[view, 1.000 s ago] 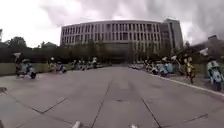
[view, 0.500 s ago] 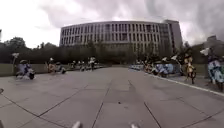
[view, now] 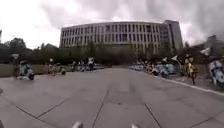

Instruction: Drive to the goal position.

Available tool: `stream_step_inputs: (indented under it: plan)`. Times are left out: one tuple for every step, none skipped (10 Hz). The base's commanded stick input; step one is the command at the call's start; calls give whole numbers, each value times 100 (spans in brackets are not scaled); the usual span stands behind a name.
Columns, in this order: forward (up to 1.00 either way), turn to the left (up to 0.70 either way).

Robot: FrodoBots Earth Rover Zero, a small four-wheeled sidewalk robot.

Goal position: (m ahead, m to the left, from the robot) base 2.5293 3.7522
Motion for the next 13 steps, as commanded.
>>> stream_step_inputs:
  plan:
    - [63,0]
    - [68,0]
    - [70,0]
    - [70,0]
    - [70,0]
    - [70,0]
    - [70,0]
    - [70,0]
    - [70,0]
    - [70,0]
    - [70,0]
    - [70,0]
    - [70,0]
